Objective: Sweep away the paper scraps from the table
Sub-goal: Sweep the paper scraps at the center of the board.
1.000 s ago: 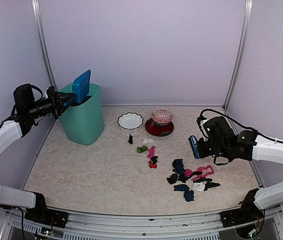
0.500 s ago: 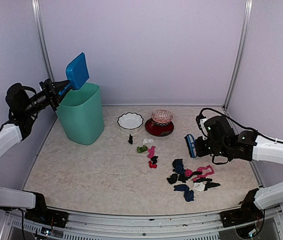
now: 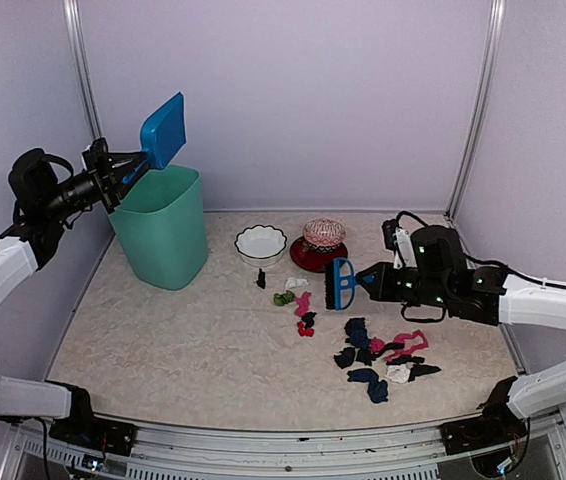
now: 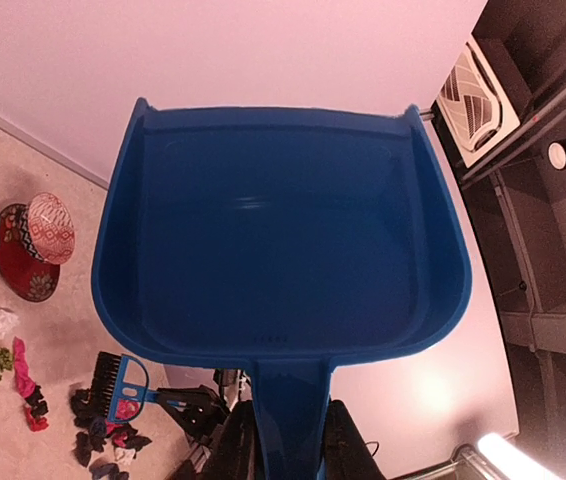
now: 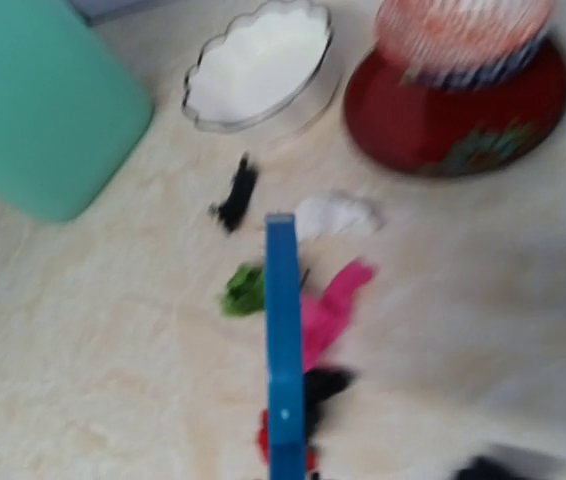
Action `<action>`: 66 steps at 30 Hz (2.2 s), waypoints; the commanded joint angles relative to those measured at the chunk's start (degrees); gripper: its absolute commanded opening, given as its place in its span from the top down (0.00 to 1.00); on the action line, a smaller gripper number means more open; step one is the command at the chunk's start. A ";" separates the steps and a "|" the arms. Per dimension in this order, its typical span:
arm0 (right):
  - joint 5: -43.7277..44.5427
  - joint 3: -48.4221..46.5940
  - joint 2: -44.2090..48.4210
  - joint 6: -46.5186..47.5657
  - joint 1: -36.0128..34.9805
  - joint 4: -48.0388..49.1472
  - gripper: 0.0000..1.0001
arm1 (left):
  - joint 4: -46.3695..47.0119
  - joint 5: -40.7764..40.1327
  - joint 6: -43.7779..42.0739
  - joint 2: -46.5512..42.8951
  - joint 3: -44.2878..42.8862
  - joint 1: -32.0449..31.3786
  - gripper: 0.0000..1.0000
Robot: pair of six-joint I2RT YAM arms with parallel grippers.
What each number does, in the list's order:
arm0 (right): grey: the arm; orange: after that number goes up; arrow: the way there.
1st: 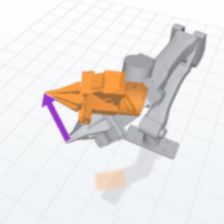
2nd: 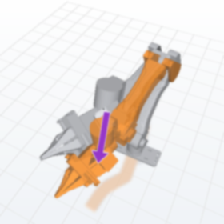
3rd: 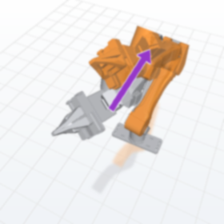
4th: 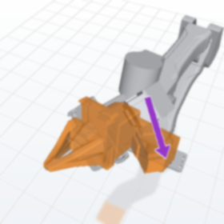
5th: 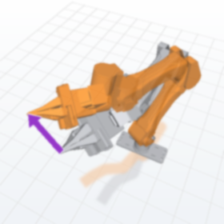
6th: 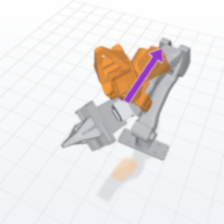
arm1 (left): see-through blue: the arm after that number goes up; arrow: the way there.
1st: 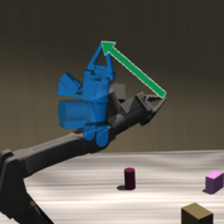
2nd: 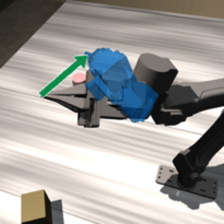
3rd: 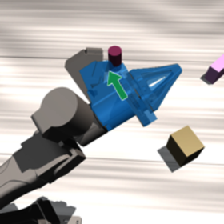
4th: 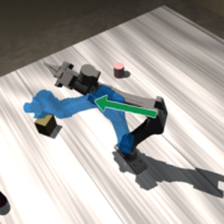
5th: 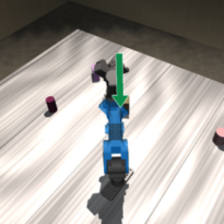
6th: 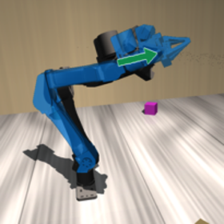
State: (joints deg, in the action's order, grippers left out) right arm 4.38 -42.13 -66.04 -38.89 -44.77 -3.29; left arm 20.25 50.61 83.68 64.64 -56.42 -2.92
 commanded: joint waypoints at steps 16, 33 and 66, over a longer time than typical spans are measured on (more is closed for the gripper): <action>-10.74 -21.55 -35.01 -25.02 -3.39 17.73 1.00 | -35.76 -6.61 -38.05 -3.90 -10.22 -6.47 1.00; -11.51 -40.96 -57.05 -32.85 -2.16 13.42 1.00 | -50.78 -16.91 -51.17 -7.23 -12.92 -14.98 1.00; -7.71 -11.66 -34.05 -38.73 4.38 -2.47 1.00 | -49.83 -20.73 -51.22 -5.15 -15.17 -20.25 1.00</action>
State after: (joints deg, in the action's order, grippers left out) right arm -5.96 -58.76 -104.09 -77.65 -41.34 2.61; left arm -31.51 30.52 32.95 59.11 -69.01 -22.02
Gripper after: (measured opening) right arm 0.043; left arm 0.158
